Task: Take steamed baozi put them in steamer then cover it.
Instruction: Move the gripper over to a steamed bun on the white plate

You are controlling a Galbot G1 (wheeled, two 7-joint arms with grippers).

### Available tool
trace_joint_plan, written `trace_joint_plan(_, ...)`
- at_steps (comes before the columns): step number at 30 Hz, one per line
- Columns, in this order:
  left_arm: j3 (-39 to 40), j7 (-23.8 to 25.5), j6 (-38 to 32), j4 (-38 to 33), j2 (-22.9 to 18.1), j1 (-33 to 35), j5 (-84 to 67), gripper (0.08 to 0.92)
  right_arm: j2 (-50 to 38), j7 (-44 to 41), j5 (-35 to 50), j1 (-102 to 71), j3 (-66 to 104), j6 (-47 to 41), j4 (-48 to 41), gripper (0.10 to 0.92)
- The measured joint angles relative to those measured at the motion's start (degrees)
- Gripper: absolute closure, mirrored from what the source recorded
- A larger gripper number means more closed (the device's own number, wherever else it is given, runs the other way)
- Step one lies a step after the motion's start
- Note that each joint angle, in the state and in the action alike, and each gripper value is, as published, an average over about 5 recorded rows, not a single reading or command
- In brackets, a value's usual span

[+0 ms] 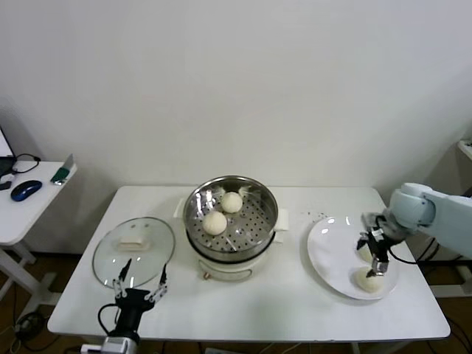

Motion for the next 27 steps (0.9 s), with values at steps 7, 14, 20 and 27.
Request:
trace_joint_plan(7,-0.1,0.0,-0.1,0.7,-0.1,0.0,0.3,0.177,0.7,0.0,-2.3,-4.4,2.6,0.3,-2.5,0.203)
trace_joint_plan(14,-0.1,0.0,-0.2,1.1,-0.2,0.0,0.6,0.177,2.6,-0.1,-3.3,-6.5,3.7,0.7,-4.9,0.203)
trace_joint_plan(20,0.0,0.0,-0.3,1.4,-0.2,-0.1,0.8,0.177,3.9,-0.4,-3.2,-6.8,3.5,0.8,-5.9,0.227)
trace_joint_plan(27,0.3,0.0,-0.2,1.6,-0.2,-0.7,1.3,0.177,5.1,-0.9,-2.9,-6.2,2.4,0.9,-6.7,0.293)
